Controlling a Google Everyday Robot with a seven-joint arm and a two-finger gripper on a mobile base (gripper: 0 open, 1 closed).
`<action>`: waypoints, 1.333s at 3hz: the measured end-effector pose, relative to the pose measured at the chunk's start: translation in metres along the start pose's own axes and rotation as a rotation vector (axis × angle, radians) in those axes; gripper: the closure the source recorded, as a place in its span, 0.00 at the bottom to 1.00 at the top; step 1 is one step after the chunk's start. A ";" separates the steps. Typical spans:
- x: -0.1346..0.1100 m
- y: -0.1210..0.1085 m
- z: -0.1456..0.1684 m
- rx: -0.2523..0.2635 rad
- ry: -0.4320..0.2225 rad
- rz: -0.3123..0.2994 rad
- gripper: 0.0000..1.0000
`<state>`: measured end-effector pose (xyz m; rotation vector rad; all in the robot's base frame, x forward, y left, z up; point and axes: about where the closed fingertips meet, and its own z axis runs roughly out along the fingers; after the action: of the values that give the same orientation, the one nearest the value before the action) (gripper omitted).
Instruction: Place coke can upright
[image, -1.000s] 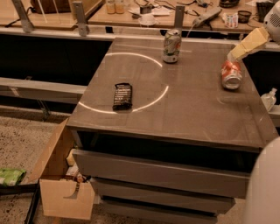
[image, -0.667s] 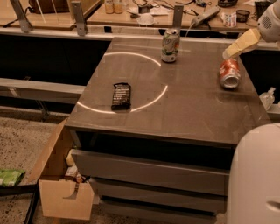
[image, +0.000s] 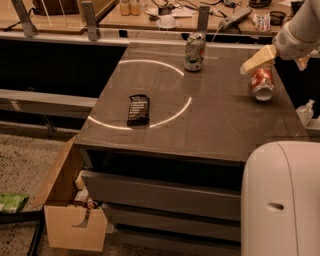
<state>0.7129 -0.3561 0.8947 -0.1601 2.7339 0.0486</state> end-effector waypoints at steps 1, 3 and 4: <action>0.003 0.005 0.023 -0.019 0.035 0.029 0.00; 0.006 0.013 0.049 -0.063 0.060 0.034 0.41; 0.001 0.021 0.048 -0.075 0.051 -0.024 0.64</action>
Offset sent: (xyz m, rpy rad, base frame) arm 0.0899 -0.0420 0.0068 0.0803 0.1513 -0.0258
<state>0.7277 -0.3331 0.8505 -0.2179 2.7817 0.1430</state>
